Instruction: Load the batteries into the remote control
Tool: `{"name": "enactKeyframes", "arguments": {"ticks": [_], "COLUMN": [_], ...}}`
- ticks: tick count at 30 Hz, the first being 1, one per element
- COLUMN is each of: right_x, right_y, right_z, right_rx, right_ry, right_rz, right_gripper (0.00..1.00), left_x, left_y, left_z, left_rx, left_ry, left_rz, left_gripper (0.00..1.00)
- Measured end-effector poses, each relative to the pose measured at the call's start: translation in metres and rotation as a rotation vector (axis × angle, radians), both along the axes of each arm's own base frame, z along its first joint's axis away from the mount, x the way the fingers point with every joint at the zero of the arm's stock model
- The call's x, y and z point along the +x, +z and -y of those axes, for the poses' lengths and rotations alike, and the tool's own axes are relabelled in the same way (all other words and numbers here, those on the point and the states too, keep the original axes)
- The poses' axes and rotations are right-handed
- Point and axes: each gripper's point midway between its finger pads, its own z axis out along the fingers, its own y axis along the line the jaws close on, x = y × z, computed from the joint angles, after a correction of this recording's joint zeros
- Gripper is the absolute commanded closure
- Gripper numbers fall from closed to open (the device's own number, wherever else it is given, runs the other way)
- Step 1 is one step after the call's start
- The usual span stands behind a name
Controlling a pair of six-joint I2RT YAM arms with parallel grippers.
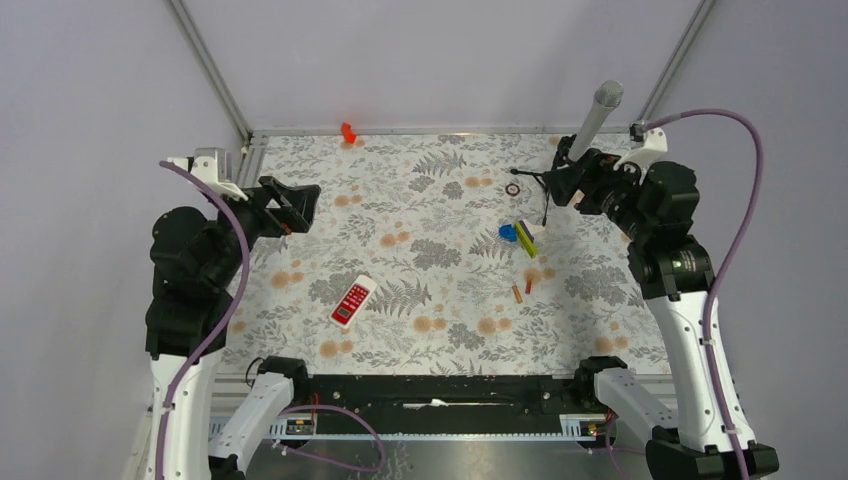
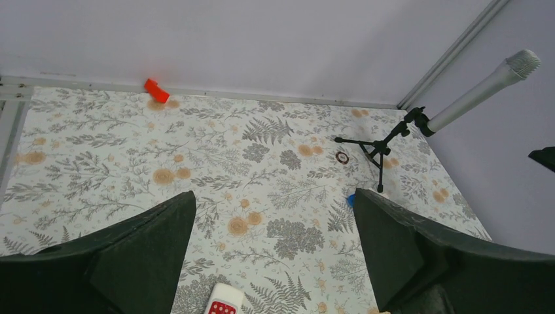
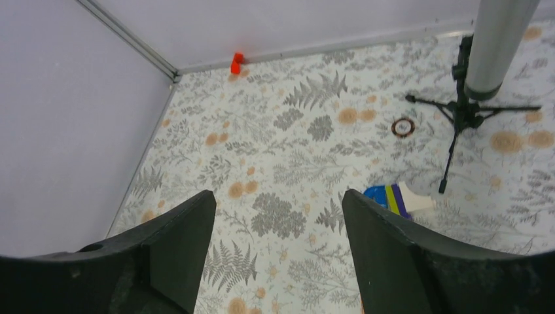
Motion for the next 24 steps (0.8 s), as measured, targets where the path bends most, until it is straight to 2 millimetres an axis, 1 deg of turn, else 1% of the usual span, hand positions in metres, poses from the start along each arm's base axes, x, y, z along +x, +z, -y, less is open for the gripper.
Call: {"name": "enactKeyframes", "arguments": {"ticks": [4,6,7,10,11,13,14,16,18,20,21,22,24], "right_x": [0.007,0.008,0.008,0.007,0.006,0.004,0.004,0.002,0.000,-0.002,-0.002,-0.003,-0.004], "right_y": [-0.033,-0.048,-0.056,-0.079,-0.087,-0.102,-0.109,-0.118,-0.126,-0.130,-0.131,-0.132,-0.132], "right_z": [-0.005,-0.011,-0.015,-0.024,-0.026,-0.031,-0.032,-0.035,-0.037,-0.038,-0.039,-0.039,-0.039], "right_rx": [0.050,0.095,0.116,0.181,0.202,0.238,0.254,0.279,0.298,0.310,0.314,0.318,0.322], "right_ry": [0.003,0.018,0.029,0.057,0.063,0.072,0.073,0.080,0.082,0.085,0.087,0.086,0.089], "right_rz": [-0.080,-0.120,-0.139,-0.198,-0.222,-0.261,-0.280,-0.309,-0.334,-0.348,-0.351,-0.355,-0.354], "right_gripper": [0.22,0.23,0.24,0.25,0.25,0.26,0.26,0.26,0.26,0.26,0.26,0.26,0.26], "left_x": [0.005,0.009,0.013,0.026,0.032,0.045,0.050,0.056,0.048,0.038,0.033,0.030,0.032], "left_y": [-0.012,-0.023,-0.032,-0.068,-0.084,-0.126,-0.150,-0.207,-0.265,-0.307,-0.322,-0.332,-0.343], "left_z": [-0.007,-0.010,-0.010,-0.008,-0.006,-0.002,0.001,0.005,0.006,0.008,0.008,0.008,0.009], "left_rx": [0.002,0.007,0.010,0.003,-0.008,-0.036,-0.055,-0.094,-0.124,-0.151,-0.161,-0.168,-0.186], "left_ry": [0.046,0.063,0.066,0.072,0.074,0.080,0.083,0.104,0.137,0.166,0.178,0.189,0.202], "left_rz": [-0.034,-0.059,-0.081,-0.190,-0.241,-0.367,-0.432,-0.581,-0.744,-0.863,-0.906,-0.936,-0.956], "left_gripper": [0.01,0.01,0.01,0.01,0.01,0.01,0.01,0.02,0.03,0.04,0.04,0.05,0.07]}}
